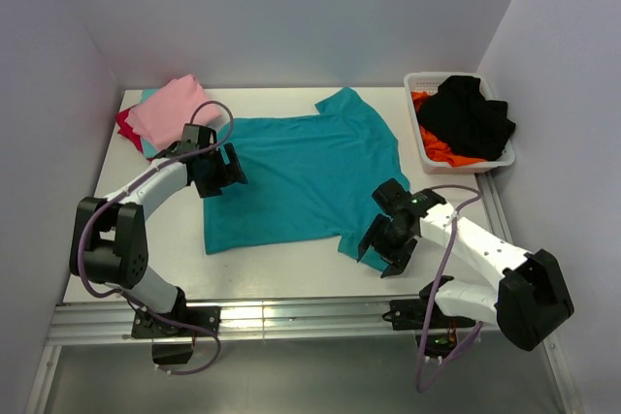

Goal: Fold and stack the t-shirts
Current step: Flatten the tshirt out

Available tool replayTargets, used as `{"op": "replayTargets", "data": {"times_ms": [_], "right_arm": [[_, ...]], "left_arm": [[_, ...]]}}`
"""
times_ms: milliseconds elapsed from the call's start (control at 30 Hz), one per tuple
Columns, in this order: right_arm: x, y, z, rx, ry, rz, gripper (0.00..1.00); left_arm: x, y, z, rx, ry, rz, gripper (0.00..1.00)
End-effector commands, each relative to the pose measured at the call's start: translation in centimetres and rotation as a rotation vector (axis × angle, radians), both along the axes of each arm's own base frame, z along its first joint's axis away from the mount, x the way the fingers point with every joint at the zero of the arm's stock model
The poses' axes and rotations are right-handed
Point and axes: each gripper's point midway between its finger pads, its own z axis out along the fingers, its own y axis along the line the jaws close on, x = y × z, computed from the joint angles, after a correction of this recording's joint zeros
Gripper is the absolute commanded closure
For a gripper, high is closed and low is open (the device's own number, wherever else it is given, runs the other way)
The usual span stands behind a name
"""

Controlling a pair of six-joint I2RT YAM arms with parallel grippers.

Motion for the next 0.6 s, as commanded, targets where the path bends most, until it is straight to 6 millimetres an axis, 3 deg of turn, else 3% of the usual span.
{"op": "replayTargets", "data": {"times_ms": [0, 167, 233, 267, 300, 367, 400, 433, 467, 500, 533, 567], "right_arm": [[1.2, 0.2, 2.4, -0.003, -0.058, -0.029, 0.27], [4.6, 1.0, 3.4, -0.024, -0.142, 0.009, 0.28], [7.6, 1.7, 4.8, -0.024, -0.236, 0.034, 0.28], [8.8, 2.0, 4.5, -0.041, -0.242, 0.050, 0.29], [11.4, 2.9, 6.0, -0.027, -0.319, 0.054, 0.30], [14.4, 3.6, 5.6, -0.039, -0.327, 0.087, 0.32], [17.3, 5.1, 7.8, -0.001, -0.398, 0.099, 0.33], [18.9, 5.7, 6.3, -0.020, -0.363, 0.139, 0.37], [21.7, 7.3, 8.8, 0.013, -0.428, 0.156, 0.41], [23.0, 8.1, 8.8, 0.020, -0.427, 0.180, 0.45], [24.3, 9.1, 6.7, 0.014, -0.377, 0.220, 0.58], [25.5, 9.9, 6.7, 0.025, -0.378, 0.232, 0.70]], "left_arm": [[0.6, -0.5, 0.6, -0.027, -0.039, -0.024, 0.14], [1.0, -0.3, 1.8, -0.014, -0.051, -0.014, 0.14], [1.5, -0.1, 2.9, -0.007, -0.076, -0.006, 0.14], [1.4, -0.1, 3.1, -0.003, -0.074, -0.006, 0.14], [1.6, 0.0, 3.4, -0.001, -0.079, 0.000, 0.14], [1.8, -0.1, 4.1, -0.008, -0.084, 0.003, 0.14], [1.7, -0.2, 4.2, -0.015, -0.078, 0.001, 0.14], [1.7, -0.3, 4.4, -0.023, -0.076, 0.007, 0.14], [1.5, -0.3, 4.7, -0.028, -0.079, 0.009, 0.14], [1.4, -0.3, 5.0, -0.033, -0.079, 0.013, 0.14], [1.0, -0.4, 5.0, -0.041, -0.068, 0.019, 0.14], [0.8, -0.5, 5.1, -0.050, -0.066, 0.024, 0.15]]}}
